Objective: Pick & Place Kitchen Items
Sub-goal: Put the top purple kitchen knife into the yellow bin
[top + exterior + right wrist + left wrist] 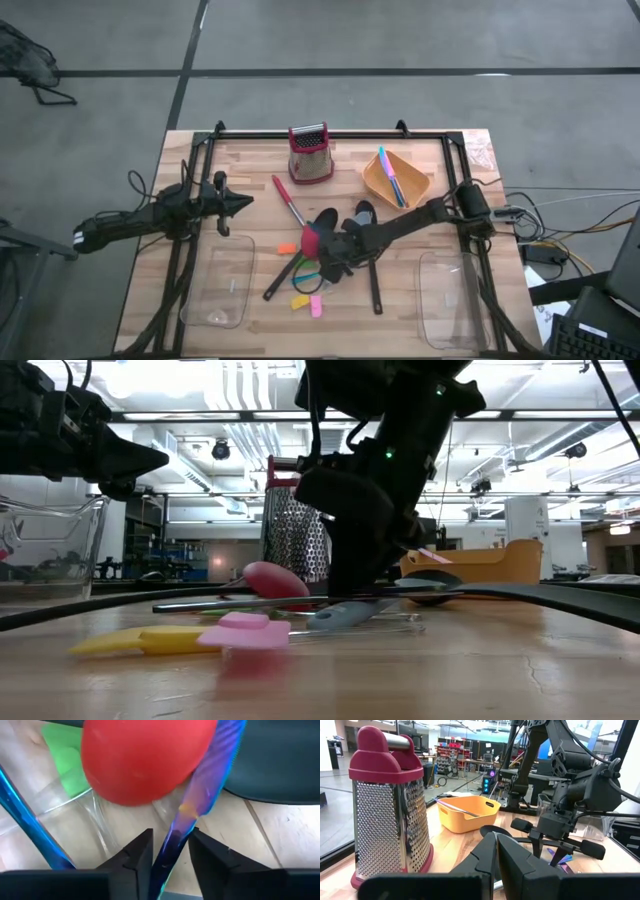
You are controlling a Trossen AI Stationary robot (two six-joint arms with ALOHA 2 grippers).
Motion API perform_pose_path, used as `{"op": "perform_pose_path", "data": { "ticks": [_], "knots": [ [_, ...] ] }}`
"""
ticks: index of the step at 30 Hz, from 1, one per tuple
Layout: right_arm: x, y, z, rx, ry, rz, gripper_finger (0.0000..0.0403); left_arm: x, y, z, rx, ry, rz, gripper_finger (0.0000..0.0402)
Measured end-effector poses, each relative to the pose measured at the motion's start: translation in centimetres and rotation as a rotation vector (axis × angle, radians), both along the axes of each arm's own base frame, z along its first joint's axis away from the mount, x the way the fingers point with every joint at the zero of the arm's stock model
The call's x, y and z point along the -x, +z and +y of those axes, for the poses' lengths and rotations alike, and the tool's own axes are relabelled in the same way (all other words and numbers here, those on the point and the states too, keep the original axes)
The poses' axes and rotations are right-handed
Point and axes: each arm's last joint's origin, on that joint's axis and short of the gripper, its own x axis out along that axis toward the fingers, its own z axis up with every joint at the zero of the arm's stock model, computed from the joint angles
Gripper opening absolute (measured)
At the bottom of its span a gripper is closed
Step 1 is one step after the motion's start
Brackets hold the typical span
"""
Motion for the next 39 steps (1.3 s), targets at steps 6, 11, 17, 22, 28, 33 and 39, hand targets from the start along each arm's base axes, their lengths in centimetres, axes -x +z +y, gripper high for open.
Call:
{"op": "perform_pose_path", "data": {
  "ticks": [6, 11, 17, 22, 28, 33, 39],
  "knots": [
    [0.0, 0.0, 0.0, 0.011, 0.018, 0.004, 0.0057, 0.0, 0.0, 0.0, 0.000, 0.000, 0.000, 0.0023],
    [0.2, 0.2, -0.1, 0.023, 0.040, 0.019, 0.0040, 0.0, 0.0, 0.0, 0.000, 0.000, 0.000, 0.0023],
    [0.9, 0.6, -0.7, 0.062, 0.000, 0.076, 0.0056, 0.0, 0.0, 0.0, 0.000, 0.000, 0.000, 0.0023],
    [1.4, 1.2, -1.0, 0.100, -0.024, 0.092, 0.0047, 0.0, 0.0, 0.0, 0.000, 0.000, 0.000, 0.0023],
    [2.0, 2.9, -1.4, 0.162, -0.047, 0.082, 0.0050, 0.0, 0.0, 0.0, 0.000, 0.000, 0.000, 0.0023],
    [3.1, 5.1, -2.5, 0.221, -0.094, 0.088, 0.0055, 0.0, 0.0, 0.0, 0.000, 0.001, 0.001, 0.0023],
    [4.5, 7.7, -3.5, 0.299, -0.136, 0.057, 0.0045, 0.0, 0.0, 0.0, 0.001, 0.000, 0.004, 0.0023]
  ]
}}
